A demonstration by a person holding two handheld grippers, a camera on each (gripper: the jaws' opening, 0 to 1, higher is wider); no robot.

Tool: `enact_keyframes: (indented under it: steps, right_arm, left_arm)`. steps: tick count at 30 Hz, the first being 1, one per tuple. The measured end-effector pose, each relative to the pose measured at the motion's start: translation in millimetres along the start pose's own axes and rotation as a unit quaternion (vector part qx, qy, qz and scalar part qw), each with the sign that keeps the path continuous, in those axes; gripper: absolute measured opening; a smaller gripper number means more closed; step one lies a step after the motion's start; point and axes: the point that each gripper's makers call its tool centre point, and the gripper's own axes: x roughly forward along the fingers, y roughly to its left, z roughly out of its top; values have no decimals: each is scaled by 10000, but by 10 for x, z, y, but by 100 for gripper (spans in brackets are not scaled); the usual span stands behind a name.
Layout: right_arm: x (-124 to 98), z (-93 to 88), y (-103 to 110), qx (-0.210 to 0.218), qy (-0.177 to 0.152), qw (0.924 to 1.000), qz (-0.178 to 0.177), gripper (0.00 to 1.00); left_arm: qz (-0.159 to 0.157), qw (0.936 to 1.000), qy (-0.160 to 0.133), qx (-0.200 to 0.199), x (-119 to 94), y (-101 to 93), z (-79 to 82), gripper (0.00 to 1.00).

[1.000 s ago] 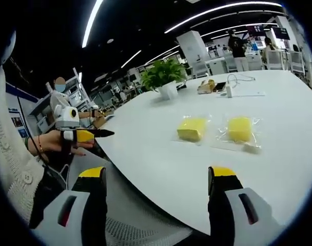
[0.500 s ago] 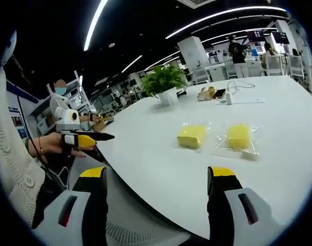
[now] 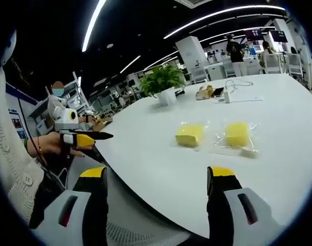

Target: Compare the silicone blocks by pressing each to a similar depth, holding the contact briefly, and releasing to observe deformation and rebound differences across the visible hardness samples.

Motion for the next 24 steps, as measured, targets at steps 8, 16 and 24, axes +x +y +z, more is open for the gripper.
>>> enact_keyframes:
  steps: [8,16,24]
  right_arm:
    - [-2,-12,-40,40,14,10000,-26,74]
    - [-15,4,-66,28,63,10000,-53,73]
    - [-5,24,-134,32,157,9998,-94,73]
  left_arm:
    - [-24,10000,44,-16,29,-4,-5,76]
    - [-11,9999,-105,-28,95,65,175,76]
    - [-52,9998,-145,92,260,155,307,74]
